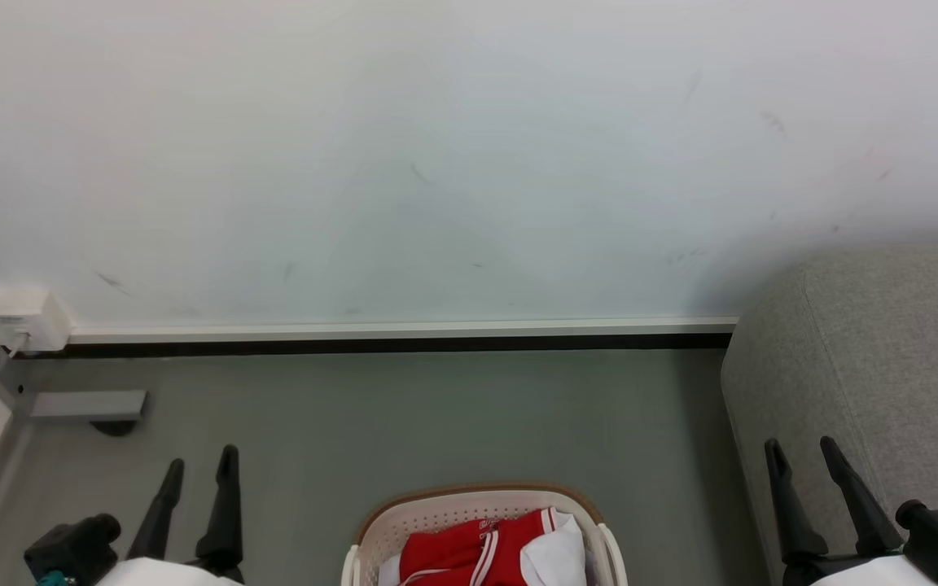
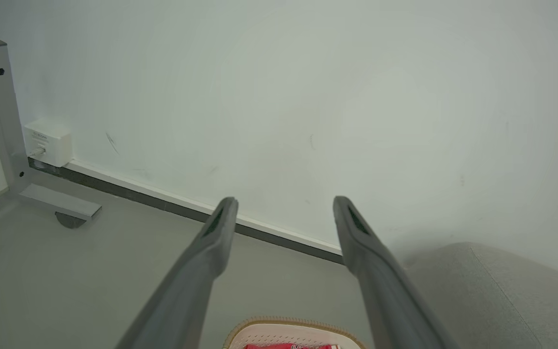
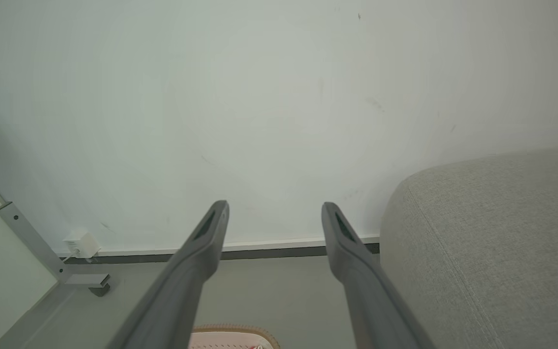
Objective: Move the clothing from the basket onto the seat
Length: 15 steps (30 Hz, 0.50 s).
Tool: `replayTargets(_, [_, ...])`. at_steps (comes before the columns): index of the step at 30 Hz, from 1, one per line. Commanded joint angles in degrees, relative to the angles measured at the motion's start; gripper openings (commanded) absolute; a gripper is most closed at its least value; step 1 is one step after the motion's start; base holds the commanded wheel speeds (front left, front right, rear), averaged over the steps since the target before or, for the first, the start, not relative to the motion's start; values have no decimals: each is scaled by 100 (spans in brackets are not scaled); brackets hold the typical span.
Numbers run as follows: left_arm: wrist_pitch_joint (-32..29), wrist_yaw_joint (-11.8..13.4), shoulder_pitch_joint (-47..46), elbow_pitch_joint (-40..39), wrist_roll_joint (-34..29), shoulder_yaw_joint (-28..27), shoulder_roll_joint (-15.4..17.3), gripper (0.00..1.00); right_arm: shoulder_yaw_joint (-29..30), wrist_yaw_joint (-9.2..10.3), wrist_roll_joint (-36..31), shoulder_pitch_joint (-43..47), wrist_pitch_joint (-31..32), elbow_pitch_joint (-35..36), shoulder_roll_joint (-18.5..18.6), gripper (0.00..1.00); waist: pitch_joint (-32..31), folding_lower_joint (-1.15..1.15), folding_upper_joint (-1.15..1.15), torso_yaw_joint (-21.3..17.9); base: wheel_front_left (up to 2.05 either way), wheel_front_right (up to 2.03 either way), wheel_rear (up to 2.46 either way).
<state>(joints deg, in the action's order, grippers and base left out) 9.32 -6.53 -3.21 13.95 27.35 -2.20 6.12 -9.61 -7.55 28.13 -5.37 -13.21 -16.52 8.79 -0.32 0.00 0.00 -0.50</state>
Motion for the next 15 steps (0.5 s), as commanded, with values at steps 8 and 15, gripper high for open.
replayTargets(8, [163,-38,25,-23,-603,72,135,100,129,8,-586,-57,-72,-111,-53,100,-5,0,0,-2,0,0,0])
replayTargets(15, [252,-52,46,6,-994,88,161,100,202,9,-987,-53,-106,-216,-97,100,2,0,0,-14,0,0,0])
